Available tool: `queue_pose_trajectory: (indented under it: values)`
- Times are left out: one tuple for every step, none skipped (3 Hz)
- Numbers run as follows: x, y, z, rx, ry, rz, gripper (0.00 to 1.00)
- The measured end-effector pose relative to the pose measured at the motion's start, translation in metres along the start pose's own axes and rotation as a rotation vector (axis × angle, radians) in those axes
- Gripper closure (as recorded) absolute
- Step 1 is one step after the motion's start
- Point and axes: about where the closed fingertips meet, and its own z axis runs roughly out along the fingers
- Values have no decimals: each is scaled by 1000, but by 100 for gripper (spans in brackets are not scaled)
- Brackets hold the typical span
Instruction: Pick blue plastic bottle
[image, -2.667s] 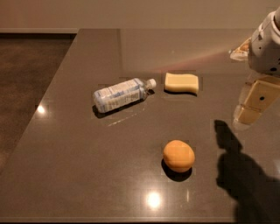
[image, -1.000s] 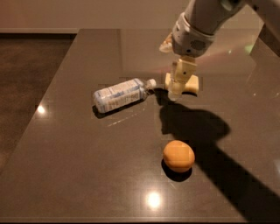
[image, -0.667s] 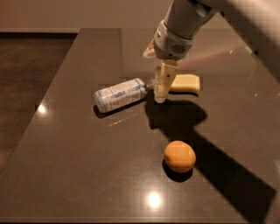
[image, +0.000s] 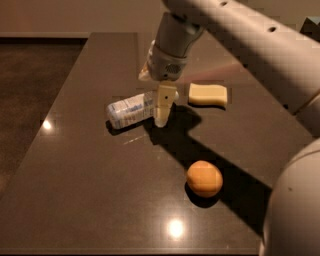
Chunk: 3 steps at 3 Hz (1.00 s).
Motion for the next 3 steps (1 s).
queue_pose_trajectory:
  values:
    - [-8, -3, 20, -40, 24, -12, 18]
    - [-11, -6, 29, -70, 33, -7, 42]
    - [-16, -8, 12, -58, 0, 4, 65]
